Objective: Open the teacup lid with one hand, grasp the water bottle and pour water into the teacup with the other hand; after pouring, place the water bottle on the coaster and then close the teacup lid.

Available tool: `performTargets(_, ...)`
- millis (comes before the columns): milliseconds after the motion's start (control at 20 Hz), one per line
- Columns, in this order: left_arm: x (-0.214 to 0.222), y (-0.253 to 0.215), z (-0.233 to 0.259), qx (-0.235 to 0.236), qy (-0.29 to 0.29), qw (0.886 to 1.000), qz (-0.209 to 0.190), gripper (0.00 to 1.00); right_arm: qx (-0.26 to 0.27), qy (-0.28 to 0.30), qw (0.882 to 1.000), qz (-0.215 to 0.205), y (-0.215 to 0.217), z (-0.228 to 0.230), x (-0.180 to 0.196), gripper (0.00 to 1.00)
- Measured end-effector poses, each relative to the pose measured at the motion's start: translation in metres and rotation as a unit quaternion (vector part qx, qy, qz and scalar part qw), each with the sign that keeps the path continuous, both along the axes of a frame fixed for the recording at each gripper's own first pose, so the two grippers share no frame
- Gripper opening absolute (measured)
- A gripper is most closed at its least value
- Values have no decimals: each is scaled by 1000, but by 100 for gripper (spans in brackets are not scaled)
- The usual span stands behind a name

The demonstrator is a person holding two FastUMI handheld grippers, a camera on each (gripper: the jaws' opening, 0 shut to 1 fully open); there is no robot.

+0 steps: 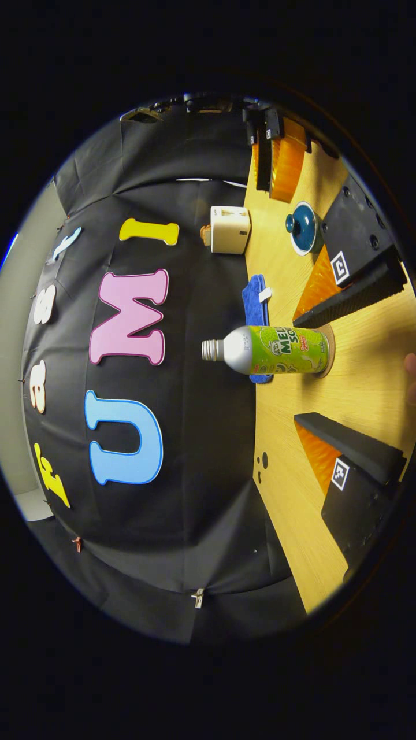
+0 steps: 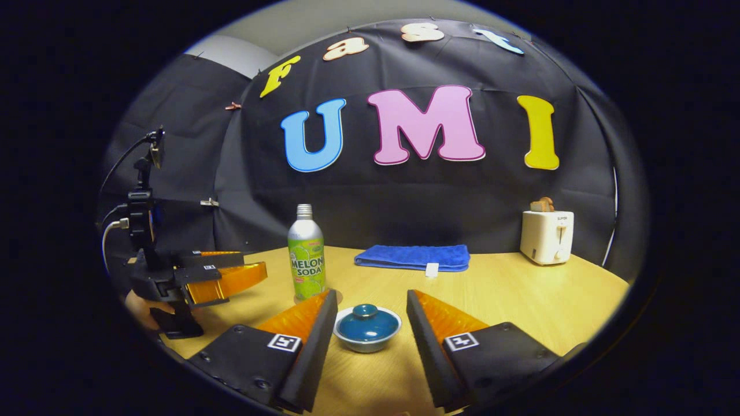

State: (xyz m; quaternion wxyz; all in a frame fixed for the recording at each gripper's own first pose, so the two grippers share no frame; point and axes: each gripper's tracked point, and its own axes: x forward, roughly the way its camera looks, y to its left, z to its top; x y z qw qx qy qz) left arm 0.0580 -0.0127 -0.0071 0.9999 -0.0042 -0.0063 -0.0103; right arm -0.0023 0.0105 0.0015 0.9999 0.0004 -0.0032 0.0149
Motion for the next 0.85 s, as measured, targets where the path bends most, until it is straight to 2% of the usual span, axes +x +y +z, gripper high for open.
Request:
performTargets(100,0,3,0,0,0,1000,8,93,-1,1,1000,-1,1,-1,-3,86)
performTargets(150,-1,3,0,0,0,1000,8,93,-1,3,1000,-2,1,-2,-2,88)
performTargets(850,-1,6,0,0,0,1000,18,93,-1,3,1000,0,2,0,-3,90)
